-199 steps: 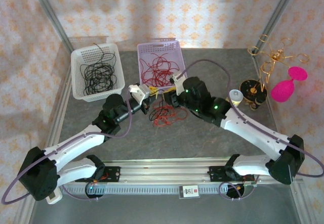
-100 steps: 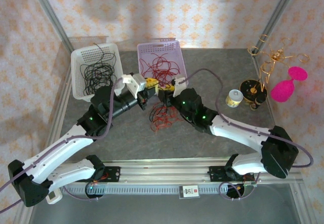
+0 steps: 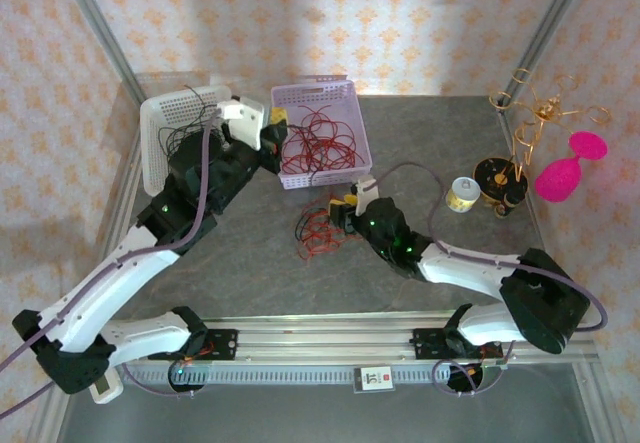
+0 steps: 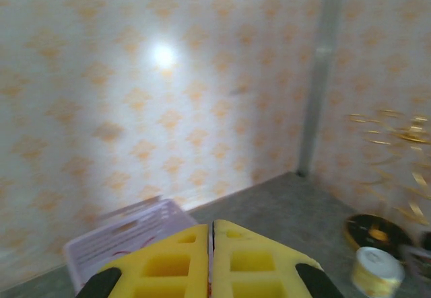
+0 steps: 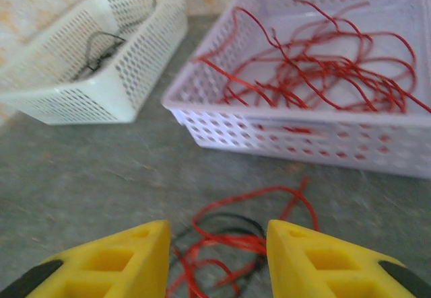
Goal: Untangle the cables
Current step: Place the cable into the container.
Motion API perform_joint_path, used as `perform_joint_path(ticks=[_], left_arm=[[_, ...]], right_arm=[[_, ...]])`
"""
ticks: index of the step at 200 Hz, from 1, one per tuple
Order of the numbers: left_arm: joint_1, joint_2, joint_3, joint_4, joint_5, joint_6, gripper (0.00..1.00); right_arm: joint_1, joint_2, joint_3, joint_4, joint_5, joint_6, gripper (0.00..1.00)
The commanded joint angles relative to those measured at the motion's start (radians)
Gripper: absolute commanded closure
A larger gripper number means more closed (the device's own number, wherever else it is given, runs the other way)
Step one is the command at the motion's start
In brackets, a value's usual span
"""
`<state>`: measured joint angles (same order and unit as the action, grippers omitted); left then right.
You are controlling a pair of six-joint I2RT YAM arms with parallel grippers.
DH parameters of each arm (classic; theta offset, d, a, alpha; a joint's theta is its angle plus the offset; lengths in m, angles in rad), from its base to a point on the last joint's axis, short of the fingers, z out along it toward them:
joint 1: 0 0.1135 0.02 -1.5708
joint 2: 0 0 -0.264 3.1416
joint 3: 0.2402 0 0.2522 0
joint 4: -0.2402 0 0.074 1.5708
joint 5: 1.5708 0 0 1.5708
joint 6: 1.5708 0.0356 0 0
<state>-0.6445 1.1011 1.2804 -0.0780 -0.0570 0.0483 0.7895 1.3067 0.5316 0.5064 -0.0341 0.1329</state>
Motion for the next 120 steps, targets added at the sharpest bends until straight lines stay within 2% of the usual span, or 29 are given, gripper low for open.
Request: perform_joint_path(ticks=[1, 26, 61, 95, 120], left_arm=[[0.110, 0.059, 0.081, -0.112, -0.172, -0.068, 1.00], [0.259, 0.140, 0.122, -0.133, -0.257, -0.092, 1.00], [0.500, 0.271, 0.149, -0.119, -0.258, -0.216, 1.00], [0.634, 0.415, 0.170, -0.086, -0.323, -0.344, 1.00], [0.680, 0.513, 0.182, -0.068, -0.350, -0.381, 1.00]], right_arm=[[-0.024, -0.056, -0.063, 0.050, -0.013, -0.039, 0.56], [-0.033, -0.097, -0.136, 0.093, -0.035, -0.061, 0.54], [-0.041, -0.110, -0.197, 0.151, -0.027, -0.045, 0.53], [-0.049, -0.075, -0.186, 0.137, 0.008, -0.021, 0.52], [-0.049, -0.069, -0.185, 0.140, -0.018, -0.011, 0.52]])
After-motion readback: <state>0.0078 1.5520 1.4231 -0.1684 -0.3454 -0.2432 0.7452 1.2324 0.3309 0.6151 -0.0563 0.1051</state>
